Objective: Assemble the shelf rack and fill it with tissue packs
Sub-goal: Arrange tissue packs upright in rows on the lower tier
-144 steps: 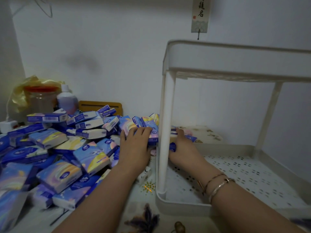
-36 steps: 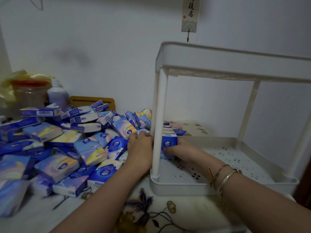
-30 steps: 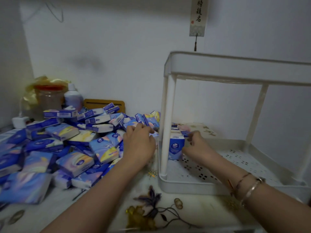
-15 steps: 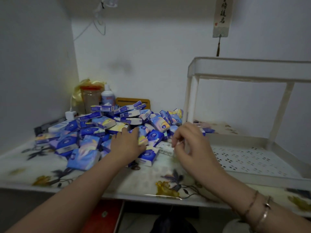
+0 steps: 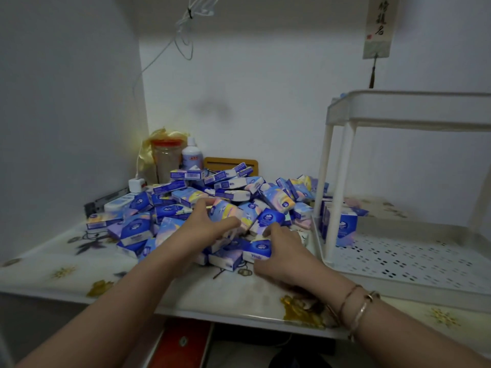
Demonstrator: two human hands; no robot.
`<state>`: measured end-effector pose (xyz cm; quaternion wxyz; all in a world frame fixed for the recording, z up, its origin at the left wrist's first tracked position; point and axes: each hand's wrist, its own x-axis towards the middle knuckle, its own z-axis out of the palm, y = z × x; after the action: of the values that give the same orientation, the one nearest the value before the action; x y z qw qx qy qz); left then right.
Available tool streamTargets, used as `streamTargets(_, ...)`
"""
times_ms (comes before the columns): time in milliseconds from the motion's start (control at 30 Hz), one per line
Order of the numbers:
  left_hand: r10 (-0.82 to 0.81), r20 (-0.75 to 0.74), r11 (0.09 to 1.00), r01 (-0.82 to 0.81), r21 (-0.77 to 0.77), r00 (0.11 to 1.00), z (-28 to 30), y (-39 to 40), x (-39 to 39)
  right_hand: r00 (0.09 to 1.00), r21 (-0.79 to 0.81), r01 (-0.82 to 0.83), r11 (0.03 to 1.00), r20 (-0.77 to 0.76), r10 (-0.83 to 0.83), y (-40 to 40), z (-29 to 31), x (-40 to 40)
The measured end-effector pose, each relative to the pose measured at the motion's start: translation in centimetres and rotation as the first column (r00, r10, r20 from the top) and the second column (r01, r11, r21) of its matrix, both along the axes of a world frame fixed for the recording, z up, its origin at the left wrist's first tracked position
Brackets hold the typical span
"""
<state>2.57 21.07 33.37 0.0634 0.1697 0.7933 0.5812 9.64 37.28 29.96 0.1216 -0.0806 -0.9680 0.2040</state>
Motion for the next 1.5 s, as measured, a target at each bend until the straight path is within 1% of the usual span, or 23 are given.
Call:
streamTargets(33,-0.017,0.07,0.996,0.011,0.088,0.997,0.1,-0.1,0.1,0.999,-0.084,0.016,0.996,-0.044,-0.02,0.0,0.1,-0.1)
streamTargets(100,-0.112,0.209,0.939,0.034,0.344,0.972,0.6,-0.2,0.5,0.982,-0.365,-0.008,0.931,-0.176,-0.061,-0.3,0.3,-0.3)
streamTargets(133,-0.193,0.272,0.882,0.045,0.47,0.943,1.0,-0.2,0.8,0.962,-0.493,-0.075,0.867,-0.264,-0.067,-0.5,0.6,-0.4)
streamTargets(200,-0.366,0.334,0.776,0.086,0.625,0.869,1.7,-0.3,1.3,0.914,-0.609,-0.252,0.752,-0.405,-0.022,-1.0,1.2,-0.3)
streamTargets(300,-0.586,0.306,0.69,0.264,0.674,0.751,2.1,-0.1,1.8,0.868,-0.65,-0.457,0.607,-0.474,0.147,-2.0,1.9,0.0)
streamTargets(400,-0.559,0.356,0.685,0.175,0.708,0.749,1.6,0.4,1.1,0.873,-0.72,-0.486,0.495,-0.43,0.232,-2.4,2.8,-0.5)
streamTargets(467,-0.498,0.386,0.693,0.089,0.715,0.776,1.3,0.6,0.6,0.907,-0.742,-0.416,0.527,-0.382,0.177,-2.0,3.2,-1.5)
streamTargets(500,-0.462,0.39,0.702,0.06,0.71,0.796,1.0,0.5,0.3,0.922,-0.697,-0.352,0.625,-0.374,0.101,-1.6,3.1,-2.2)
streamTargets(533,-0.425,0.379,0.714,0.047,0.698,0.822,0.9,0.5,0.1,0.916,-0.573,-0.254,0.779,-0.401,0.005,-1.1,2.9,-2.7)
streamTargets(567,-0.386,0.361,0.73,0.042,0.682,0.849,0.7,0.5,-0.1,0.898,-0.355,-0.109,0.929,-0.437,-0.061,-0.5,2.4,-3.2)
streamTargets(600,-0.351,0.337,0.746,0.043,0.665,0.873,0.7,0.5,-0.2,0.9,-0.112,0.027,0.993,-0.429,-0.073,0.1,1.9,-3.7)
streamTargets(667,-0.279,0.264,0.79,0.064,0.61,0.923,0.7,0.6,0.0,0.967,0.235,0.167,0.957,-0.23,-0.112,1.2,0.7,-4.5)
streamTargets(733,-0.212,0.187,0.838,0.08,0.54,0.959,0.5,0.9,0.2,0.981,0.364,0.195,0.911,-0.096,-0.171,1.5,0.0,-5.1)
streamTargets(867,-0.168,0.178,0.859,0.055,0.51,0.97,-0.5,1.0,0.5,0.97,0.48,0.229,0.847,-0.186,-0.157,0.8,0.2,-5.2)
streamTargets(933,-0.134,0.193,0.878,0.026,0.478,0.972,-0.8,1.0,0.6,0.966,0.321,0.217,0.922,-0.21,-0.154,0.4,0.5,-5.0)
streamTargets(1000,-0.103,0.198,0.873,-0.007,0.487,0.975,-0.8,1.2,0.7,0.954,-0.071,0.169,0.983,-0.24,-0.181,-0.2,1.6,-4.1)
streamTargets(1033,-0.104,0.207,0.859,-0.017,0.511,0.973,-0.6,1.2,0.9,0.945,-0.307,0.114,0.945,-0.26,-0.198,-0.5,2.4,-3.5)
streamTargets(1067,-0.111,0.219,0.843,-0.024,0.537,0.969,-0.4,1.3,1.1,0.945,-0.517,0.045,0.855,-0.254,-0.204,-0.8,3.2,-2.8)
streamTargets(1133,-0.13,0.224,0.817,-0.024,0.576,0.966,0.3,1.4,1.7,0.953,-0.78,-0.11,0.616,-0.259,-0.157,-1.2,4.4,-1.3)
streamTargets(1200,-0.161,0.179,0.796,0.02,0.604,0.971,1.2,1.6,2.6,0.937,-0.832,-0.239,0.501,-0.333,-0.106,-1.3,5.2,0.0)
streamTargets(1267,-0.223,0.124,0.784,0.102,0.612,0.967,2.1,1.9,4.1,0.905,-0.8,-0.375,0.469,-0.425,0.0,-1.3,5.7,1.6)
streamTargets(1367,-0.283,0.062,0.77,0.188,0.609,0.957,3.3,2.5,6.0,0.881,-0.737,-0.451,0.504,-0.456,0.123,-0.7,6.4,3.8)
streamTargets(1500,-0.234,-0.016,0.797,0.201,0.57,0.972,4.3,3.7,7.9,0.901,-0.739,-0.393,0.548,-0.428,0.068,0.6,7.2,5.5)
